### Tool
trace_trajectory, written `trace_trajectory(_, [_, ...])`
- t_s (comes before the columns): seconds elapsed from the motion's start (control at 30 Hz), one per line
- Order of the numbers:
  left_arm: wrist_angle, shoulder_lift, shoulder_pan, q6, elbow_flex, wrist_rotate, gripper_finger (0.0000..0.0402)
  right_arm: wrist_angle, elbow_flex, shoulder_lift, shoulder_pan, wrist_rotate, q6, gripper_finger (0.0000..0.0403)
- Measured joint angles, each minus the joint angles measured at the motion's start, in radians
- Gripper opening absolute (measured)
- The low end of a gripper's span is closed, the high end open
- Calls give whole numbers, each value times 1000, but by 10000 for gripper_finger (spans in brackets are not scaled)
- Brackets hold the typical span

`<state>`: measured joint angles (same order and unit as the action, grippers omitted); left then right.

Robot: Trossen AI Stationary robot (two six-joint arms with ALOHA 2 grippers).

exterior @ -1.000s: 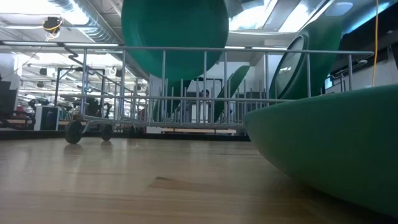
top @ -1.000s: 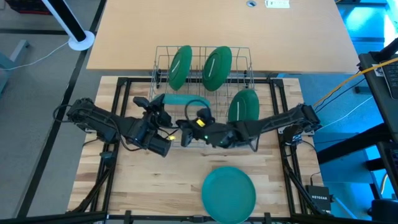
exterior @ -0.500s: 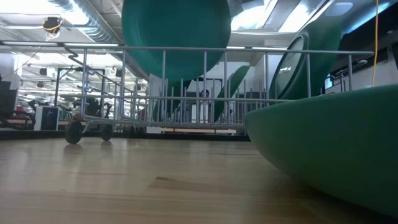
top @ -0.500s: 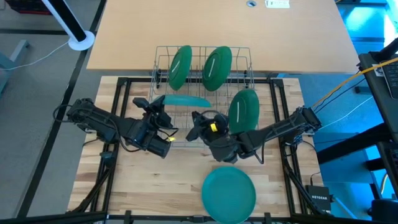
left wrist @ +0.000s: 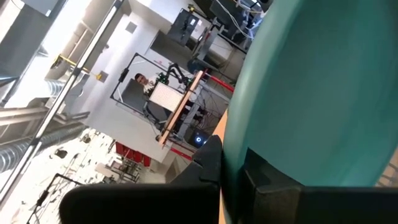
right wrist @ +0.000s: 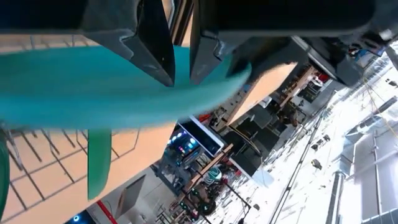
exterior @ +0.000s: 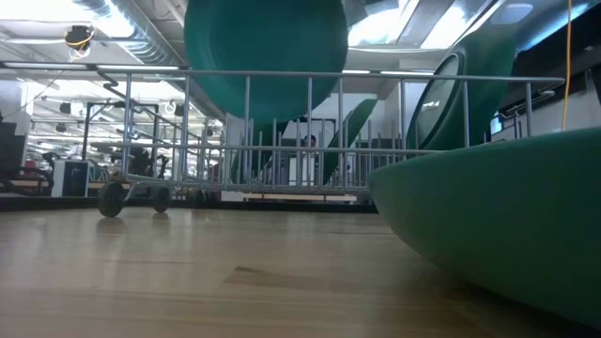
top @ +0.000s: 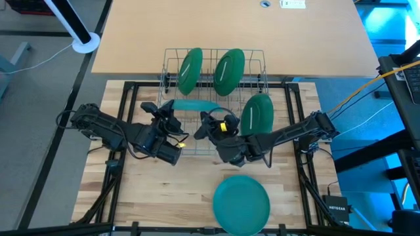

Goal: Sort dishes
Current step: Put the top light green plate in the dish rack

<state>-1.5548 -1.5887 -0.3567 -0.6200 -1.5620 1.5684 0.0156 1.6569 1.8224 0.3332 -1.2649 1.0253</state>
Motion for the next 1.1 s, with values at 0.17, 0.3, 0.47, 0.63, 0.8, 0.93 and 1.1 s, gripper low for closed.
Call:
trace_trajectory(0.17, [3,0,6,-10,0,3,0,2,0,29,0,-4,86,56])
trace_trajectory(0.3, [1,0,6,-10,0,3,0,-8,0,29,0,-12,115,56])
trace_trajectory(0.47, [1,0,6,-8,0,3,0,-84,0,28,14,-42,114,56])
trace_trajectory(0.63, [0,0,6,-8,0,3,0,-79,0,28,14,-61,103,56])
trace_trajectory(0.8, [0,0,6,-15,0,3,0,-95,0,28,13,-61,103,56])
trace_trajectory(0.93, [0,0,4,-28,0,3,0,-123,0,28,13,-61,99,56])
trace_trajectory(1.1, [-1,0,-2,-33,0,3,0,-127,0,28,13,-61,97,56])
